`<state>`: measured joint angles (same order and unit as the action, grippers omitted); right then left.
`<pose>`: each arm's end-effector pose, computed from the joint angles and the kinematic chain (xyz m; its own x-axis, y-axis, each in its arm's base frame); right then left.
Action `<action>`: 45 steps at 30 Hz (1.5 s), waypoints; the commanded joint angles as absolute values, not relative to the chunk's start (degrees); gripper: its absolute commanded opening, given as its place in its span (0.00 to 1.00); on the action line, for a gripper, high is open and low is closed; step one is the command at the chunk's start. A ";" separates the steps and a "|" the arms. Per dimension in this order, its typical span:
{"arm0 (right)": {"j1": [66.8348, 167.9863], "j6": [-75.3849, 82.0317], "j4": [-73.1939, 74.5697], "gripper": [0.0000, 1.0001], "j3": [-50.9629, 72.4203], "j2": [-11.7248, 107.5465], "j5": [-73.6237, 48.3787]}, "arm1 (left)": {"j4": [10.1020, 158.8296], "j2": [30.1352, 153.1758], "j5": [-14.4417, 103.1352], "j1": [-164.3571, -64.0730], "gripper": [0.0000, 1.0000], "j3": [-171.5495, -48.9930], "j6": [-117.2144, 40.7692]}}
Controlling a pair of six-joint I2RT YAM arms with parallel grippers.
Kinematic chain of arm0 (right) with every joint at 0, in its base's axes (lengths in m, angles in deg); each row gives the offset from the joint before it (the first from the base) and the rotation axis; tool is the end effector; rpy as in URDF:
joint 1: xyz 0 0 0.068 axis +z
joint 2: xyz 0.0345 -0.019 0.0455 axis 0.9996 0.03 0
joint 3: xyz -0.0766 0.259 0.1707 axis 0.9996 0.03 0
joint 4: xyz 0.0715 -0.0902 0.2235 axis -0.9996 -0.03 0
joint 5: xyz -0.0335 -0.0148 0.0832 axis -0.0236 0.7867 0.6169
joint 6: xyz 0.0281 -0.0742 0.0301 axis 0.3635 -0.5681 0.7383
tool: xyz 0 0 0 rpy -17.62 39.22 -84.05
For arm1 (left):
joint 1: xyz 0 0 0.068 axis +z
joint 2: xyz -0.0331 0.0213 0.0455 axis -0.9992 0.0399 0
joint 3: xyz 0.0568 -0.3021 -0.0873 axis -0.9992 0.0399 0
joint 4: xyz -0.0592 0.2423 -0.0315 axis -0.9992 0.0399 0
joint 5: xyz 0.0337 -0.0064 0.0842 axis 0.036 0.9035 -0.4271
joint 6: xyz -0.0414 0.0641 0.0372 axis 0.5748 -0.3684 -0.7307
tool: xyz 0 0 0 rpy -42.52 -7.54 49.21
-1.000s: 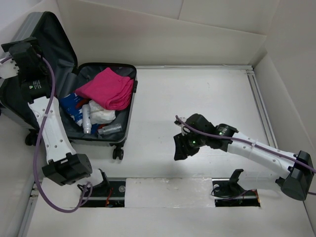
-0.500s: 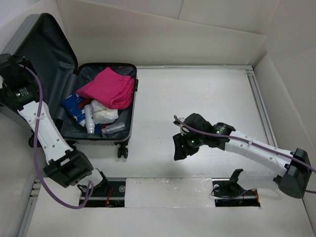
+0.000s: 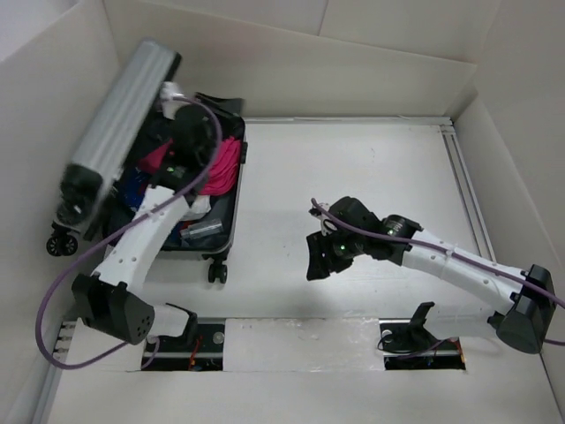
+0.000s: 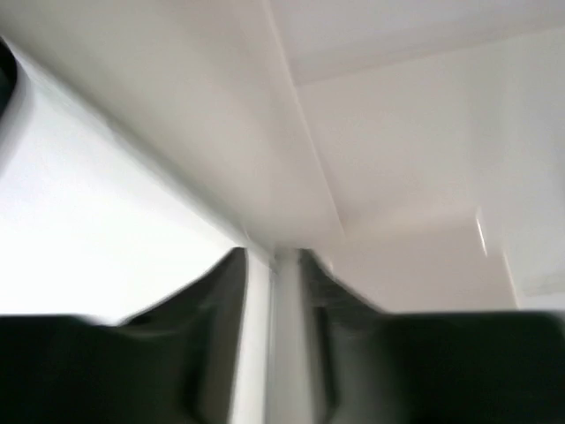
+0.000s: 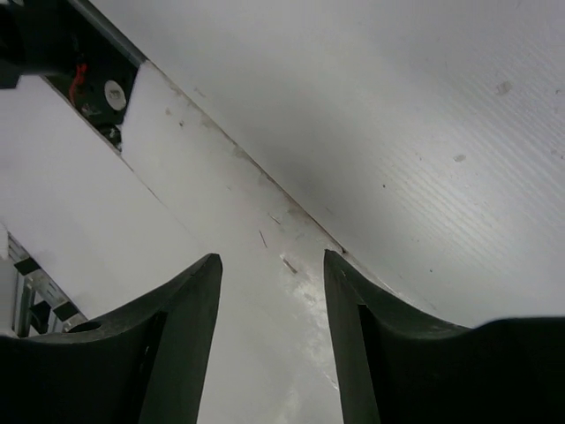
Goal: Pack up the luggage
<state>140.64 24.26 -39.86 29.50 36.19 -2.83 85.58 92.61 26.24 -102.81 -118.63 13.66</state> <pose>0.1275 0.2019 0.2965 -0.8375 -0.3585 -0.4124 -0.5356 0.6881 0.4896 0.3147 -0.0717 0.5069 -0.0436 -0.9012 -0.4313 0.1187 0.4239 -0.8979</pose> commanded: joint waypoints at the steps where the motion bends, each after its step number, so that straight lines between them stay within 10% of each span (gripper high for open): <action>1: 139.18 26.03 -36.69 0.57 24.49 37.49 -4.97 | 80.69 92.01 24.22 -113.71 0.33 -112.93 5.84; 3: 138.48 26.82 -36.69 0.58 23.78 37.49 -6.54 | 80.68 92.01 27.11 -116.88 0.54 -110.45 7.32; 5: 136.99 28.05 -35.20 0.60 24.31 36.71 -7.86 | 78.75 91.49 30.89 -118.82 0.21 -107.71 6.80; 6: 136.28 28.06 -34.67 0.60 25.36 36.70 -7.87 | 80.92 91.48 29.77 -119.87 0.22 -107.71 6.80; 11: 132.15 28.06 -35.28 0.60 25.37 36.00 -6.20 | 86.47 88.76 22.90 -127.27 0.76 -113.93 1.81; 15: 129.33 28.06 -33.53 0.65 24.84 36.26 -4.19 | 102.43 93.58 15.13 -126.22 0.85 -140.39 -3.65; 23: 128.10 25.60 -34.58 0.74 21.06 38.72 -1.54 | 113.64 93.68 21.90 -86.93 0.85 -139.79 6.96; 26: 128.10 25.60 -34.58 0.47 21.76 37.58 -0.93 | 116.35 99.90 29.48 -71.92 0.82 -143.18 5.76; 28: 128.10 24.99 -34.58 0.02 21.76 36.89 -0.93 | 123.78 107.77 26.44 -70.58 0.81 -150.21 1.11; 33: 128.10 24.99 -35.19 0.00 22.91 36.35 -1.54 | 134.89 122.75 23.08 -69.53 0.81 -172.37 -6.65; 45: 126.78 26.83 -35.81 0.00 15.10 43.98 -4.27 | 133.33 138.21 31.32 -65.47 0.78 -169.14 -12.27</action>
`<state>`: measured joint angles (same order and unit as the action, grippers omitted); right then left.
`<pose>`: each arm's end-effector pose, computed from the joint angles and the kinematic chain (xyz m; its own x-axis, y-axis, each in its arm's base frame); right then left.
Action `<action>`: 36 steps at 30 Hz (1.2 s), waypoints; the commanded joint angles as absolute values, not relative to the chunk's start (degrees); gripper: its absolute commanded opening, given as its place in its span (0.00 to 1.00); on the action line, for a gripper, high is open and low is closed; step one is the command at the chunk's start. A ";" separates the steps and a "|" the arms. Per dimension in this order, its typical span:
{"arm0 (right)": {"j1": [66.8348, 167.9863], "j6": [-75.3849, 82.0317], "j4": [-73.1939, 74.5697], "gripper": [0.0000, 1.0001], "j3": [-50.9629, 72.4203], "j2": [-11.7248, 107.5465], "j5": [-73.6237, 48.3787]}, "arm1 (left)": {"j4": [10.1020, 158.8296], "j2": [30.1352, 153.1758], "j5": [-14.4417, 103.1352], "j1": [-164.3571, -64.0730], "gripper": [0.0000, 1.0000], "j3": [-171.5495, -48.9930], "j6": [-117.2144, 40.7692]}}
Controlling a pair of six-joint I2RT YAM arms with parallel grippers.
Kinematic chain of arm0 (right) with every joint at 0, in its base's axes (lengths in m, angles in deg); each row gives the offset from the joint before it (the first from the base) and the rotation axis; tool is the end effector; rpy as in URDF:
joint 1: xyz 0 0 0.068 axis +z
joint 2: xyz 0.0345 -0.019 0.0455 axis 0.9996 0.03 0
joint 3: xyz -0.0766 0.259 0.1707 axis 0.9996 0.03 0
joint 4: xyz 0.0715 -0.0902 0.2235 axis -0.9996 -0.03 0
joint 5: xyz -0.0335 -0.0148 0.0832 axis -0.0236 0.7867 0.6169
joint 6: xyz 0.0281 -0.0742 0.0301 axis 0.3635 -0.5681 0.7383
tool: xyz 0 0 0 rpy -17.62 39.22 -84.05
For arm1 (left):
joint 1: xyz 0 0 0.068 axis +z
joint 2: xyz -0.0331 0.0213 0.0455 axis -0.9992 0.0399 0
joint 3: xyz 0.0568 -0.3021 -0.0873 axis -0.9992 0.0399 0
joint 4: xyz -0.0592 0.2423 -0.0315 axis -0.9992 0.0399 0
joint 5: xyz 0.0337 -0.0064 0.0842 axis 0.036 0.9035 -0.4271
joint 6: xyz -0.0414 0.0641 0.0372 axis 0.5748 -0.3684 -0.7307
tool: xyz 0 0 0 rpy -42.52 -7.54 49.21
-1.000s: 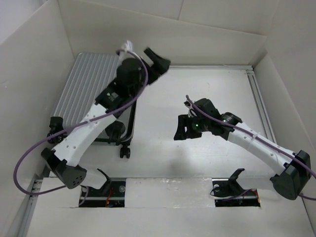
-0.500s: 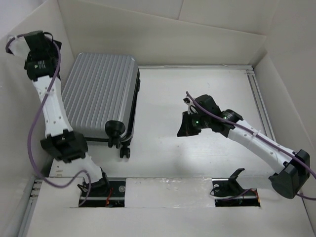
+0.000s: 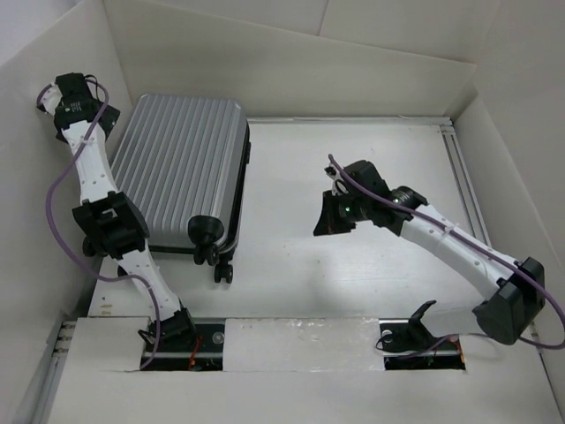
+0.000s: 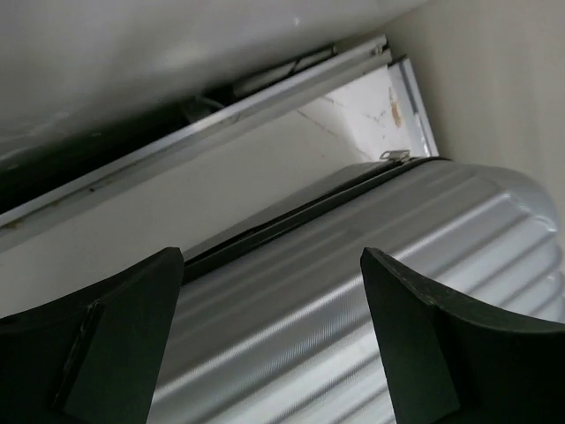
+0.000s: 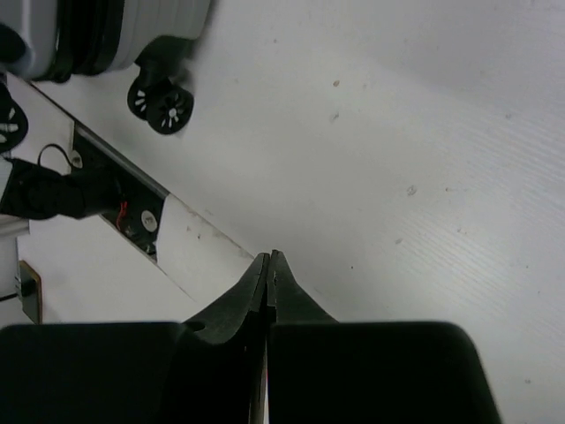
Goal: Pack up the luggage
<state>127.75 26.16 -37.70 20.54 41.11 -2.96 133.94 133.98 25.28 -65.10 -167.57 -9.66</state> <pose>0.1976 0.1914 0.3318 -0.8712 -0.1055 -0.4795 -0.3811 0.7610 0.5250 0.4580 0.2059 0.4103 -0.0769 -0.7180 -0.6918 -0.7430 0.5039 -0.4404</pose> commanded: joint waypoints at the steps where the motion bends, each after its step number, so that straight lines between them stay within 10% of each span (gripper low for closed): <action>1: 126.78 27.53 -35.28 0.02 13.78 45.04 -4.27 | 134.11 139.72 33.17 -66.09 0.78 -169.84 -12.27; 10: 123.27 31.39 -31.86 0.09 4.81 53.75 -8.13 | 111.82 130.44 45.30 -82.07 0.77 -139.83 -7.45; 17: 116.77 31.40 -30.71 0.44 2.69 56.82 -7.43 | 93.10 113.65 57.96 -90.96 0.77 -116.34 3.10; 27: 102.62 32.54 -31.93 0.69 -2.13 53.05 -8.49 | 114.34 126.22 56.48 -109.25 0.83 -165.55 -6.74; 36: 104.89 31.93 -36.69 0.79 11.11 41.55 -6.64 | 113.20 86.77 39.26 -95.73 0.75 -121.29 -11.13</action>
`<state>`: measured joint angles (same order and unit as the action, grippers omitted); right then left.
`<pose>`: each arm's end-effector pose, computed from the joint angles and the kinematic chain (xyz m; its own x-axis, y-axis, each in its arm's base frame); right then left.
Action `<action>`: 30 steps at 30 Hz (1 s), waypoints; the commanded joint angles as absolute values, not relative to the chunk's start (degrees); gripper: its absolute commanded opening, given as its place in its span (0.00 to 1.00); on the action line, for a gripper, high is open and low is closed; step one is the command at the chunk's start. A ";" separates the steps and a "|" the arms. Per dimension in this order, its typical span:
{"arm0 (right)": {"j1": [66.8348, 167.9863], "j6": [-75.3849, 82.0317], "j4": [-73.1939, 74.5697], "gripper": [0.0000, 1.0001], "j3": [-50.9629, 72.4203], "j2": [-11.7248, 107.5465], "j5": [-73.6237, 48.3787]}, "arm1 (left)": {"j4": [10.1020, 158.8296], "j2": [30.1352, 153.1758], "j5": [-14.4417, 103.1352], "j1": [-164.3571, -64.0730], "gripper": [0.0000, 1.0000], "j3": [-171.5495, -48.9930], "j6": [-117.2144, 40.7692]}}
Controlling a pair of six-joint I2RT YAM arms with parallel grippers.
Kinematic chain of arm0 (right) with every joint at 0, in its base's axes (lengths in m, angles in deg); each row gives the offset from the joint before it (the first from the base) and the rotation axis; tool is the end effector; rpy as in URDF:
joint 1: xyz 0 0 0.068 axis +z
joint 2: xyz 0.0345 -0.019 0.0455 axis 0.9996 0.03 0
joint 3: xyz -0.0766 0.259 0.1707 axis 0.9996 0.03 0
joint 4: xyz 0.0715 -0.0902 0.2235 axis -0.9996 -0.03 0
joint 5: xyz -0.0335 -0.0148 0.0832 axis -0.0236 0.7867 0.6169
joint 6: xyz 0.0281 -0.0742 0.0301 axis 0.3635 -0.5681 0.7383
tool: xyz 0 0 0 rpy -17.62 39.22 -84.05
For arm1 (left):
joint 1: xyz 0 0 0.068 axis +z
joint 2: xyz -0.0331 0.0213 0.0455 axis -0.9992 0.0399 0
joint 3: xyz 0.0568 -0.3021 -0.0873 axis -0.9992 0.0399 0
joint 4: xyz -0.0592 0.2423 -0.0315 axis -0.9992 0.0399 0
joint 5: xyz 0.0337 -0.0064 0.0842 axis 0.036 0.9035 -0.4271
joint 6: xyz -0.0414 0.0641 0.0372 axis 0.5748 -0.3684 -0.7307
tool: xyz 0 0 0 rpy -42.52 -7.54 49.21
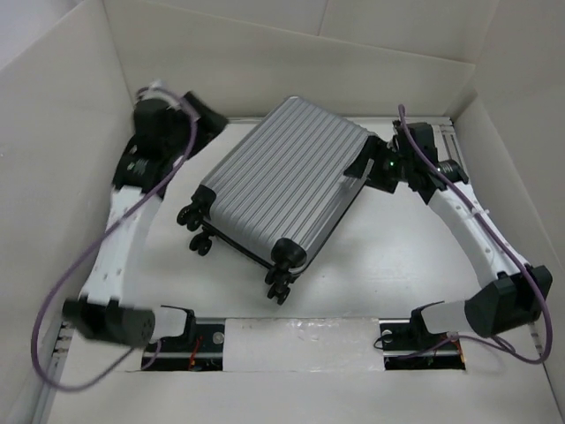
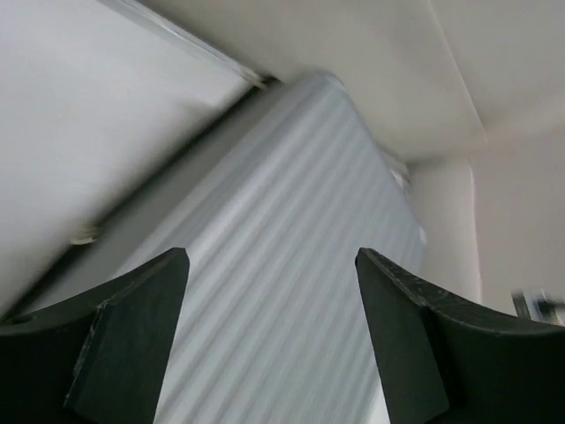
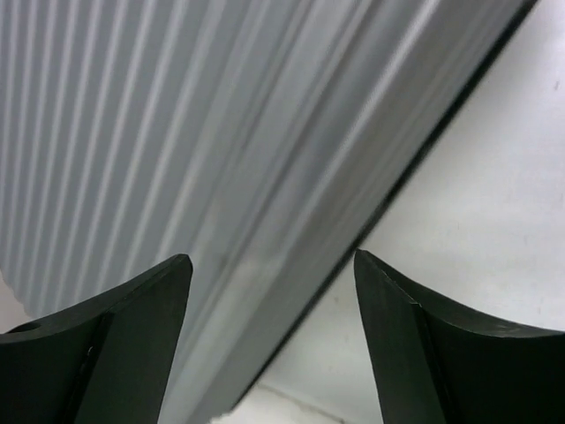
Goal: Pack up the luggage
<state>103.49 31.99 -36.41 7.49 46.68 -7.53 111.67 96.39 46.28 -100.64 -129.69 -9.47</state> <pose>0.2995 0.0984 0.3849 -0.7358 0.3867 -0.5559 0.0064 0.8248 0.5653 0.3162 -0.0861 0.4914 -0.4263 -0.5557 -0.7138 0.1467 0.7362 -0.6607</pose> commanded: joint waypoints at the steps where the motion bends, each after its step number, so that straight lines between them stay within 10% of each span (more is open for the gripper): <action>1: 105.42 31.41 -36.69 0.80 12.78 40.58 -6.64 | 113.90 83.87 37.34 -94.41 0.72 -114.63 -11.13; 6: 107.88 28.41 -41.68 0.78 15.09 39.08 -3.65 | 121.46 73.64 28.63 -92.02 0.54 -110.17 -13.85; 16: 104.29 28.94 -39.07 0.94 12.98 44.00 -2.42 | 115.41 85.67 32.56 -91.23 0.88 -116.40 -13.86; 20: 96.74 32.63 -36.95 0.37 12.45 42.25 -1.37 | 112.42 96.19 34.32 -90.71 0.85 -124.31 -13.06; 24: 90.05 33.77 -34.14 0.07 16.48 41.10 -6.11 | 112.41 108.49 45.29 -86.50 0.69 -130.55 -13.68; 26: 88.55 35.61 -31.95 0.00 19.98 42.23 -8.21 | 111.79 112.03 49.35 -85.96 0.41 -131.18 -13.68; 30: 91.87 37.29 -29.84 0.00 21.32 50.22 -7.43 | 110.56 116.18 52.96 -85.96 0.18 -130.22 -14.29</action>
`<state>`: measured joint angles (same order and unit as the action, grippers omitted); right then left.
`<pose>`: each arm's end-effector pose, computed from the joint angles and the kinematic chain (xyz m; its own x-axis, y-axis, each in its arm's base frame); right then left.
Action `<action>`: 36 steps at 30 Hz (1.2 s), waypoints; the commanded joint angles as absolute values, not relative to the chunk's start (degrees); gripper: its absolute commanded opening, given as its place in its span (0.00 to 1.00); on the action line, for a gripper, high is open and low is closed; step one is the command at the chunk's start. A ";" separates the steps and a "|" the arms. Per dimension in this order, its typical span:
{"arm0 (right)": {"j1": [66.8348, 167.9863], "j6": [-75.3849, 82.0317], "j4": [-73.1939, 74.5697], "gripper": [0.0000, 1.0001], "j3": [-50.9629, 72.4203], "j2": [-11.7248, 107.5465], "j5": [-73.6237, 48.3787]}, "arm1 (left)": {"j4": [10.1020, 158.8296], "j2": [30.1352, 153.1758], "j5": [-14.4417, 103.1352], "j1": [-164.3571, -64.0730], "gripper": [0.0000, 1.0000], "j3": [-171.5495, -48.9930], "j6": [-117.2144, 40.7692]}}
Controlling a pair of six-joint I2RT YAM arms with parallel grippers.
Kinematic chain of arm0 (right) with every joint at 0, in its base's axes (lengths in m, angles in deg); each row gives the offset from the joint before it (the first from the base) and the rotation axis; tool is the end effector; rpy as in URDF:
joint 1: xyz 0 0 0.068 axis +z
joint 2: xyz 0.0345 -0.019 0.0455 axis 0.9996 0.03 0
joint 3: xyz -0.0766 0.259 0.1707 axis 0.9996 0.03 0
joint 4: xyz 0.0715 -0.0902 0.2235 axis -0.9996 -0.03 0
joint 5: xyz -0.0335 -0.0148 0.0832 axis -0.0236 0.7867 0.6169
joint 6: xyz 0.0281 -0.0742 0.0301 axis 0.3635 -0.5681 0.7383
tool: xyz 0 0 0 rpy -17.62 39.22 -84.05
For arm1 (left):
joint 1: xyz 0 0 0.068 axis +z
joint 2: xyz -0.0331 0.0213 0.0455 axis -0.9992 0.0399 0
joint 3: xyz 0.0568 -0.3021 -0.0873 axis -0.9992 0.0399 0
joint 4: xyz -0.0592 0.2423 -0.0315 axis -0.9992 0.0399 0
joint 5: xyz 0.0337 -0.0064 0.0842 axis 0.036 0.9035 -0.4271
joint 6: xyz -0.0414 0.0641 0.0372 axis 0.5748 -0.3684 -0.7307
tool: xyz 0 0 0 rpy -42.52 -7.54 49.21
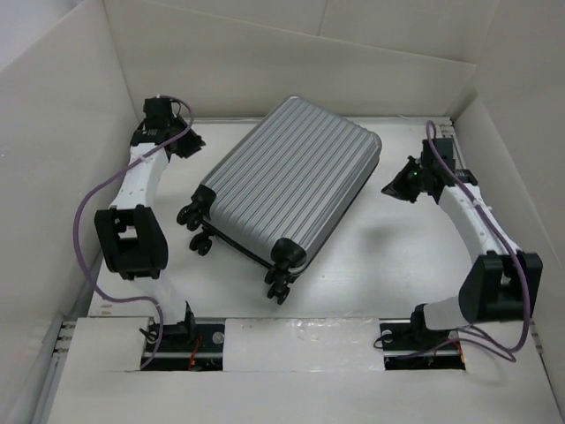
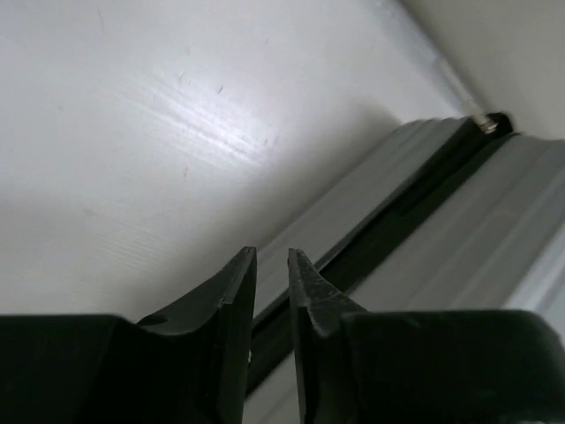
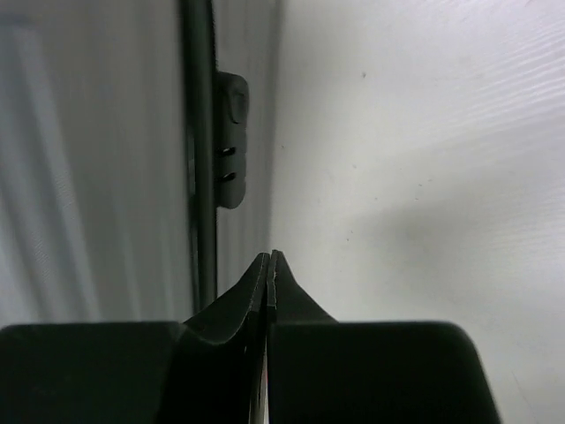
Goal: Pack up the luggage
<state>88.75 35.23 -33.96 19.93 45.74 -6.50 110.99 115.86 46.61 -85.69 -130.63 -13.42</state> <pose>0.3000 0.0202 0.3193 -0.6822 0.6020 -0.4148 0.3317 0.7605 0.5582 0.4377 0.0018 0.3748 -0.4921 -0.6009 -0.6299 -0.2125 0.7846 -0.5825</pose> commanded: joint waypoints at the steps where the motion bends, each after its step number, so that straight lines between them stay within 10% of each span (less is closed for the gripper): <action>1: 93.45 37.81 -29.22 0.00 20.80 53.20 -7.43 | 109.43 116.18 52.96 -86.48 0.17 -129.17 -14.29; 9: 108.57 38.43 -24.29 0.00 2.73 71.04 -0.50 | 106.08 106.09 62.52 -87.01 0.11 -109.07 -16.67; 17: 111.57 36.06 -40.64 0.01 -58.76 101.64 14.77 | 109.23 88.33 73.26 -88.24 0.09 -93.92 -15.96; 25: 102.53 30.45 -38.24 0.70 -42.67 84.20 15.18 | 116.45 82.35 67.30 -100.10 0.09 -96.46 -16.67; 36: 105.94 23.66 -42.93 0.78 -1.56 43.35 -7.85 | 111.01 81.73 64.74 -110.03 0.13 -109.02 -10.61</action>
<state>103.35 24.50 -41.13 -10.17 50.07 -0.47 116.44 83.10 64.18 -108.97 -105.04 -13.51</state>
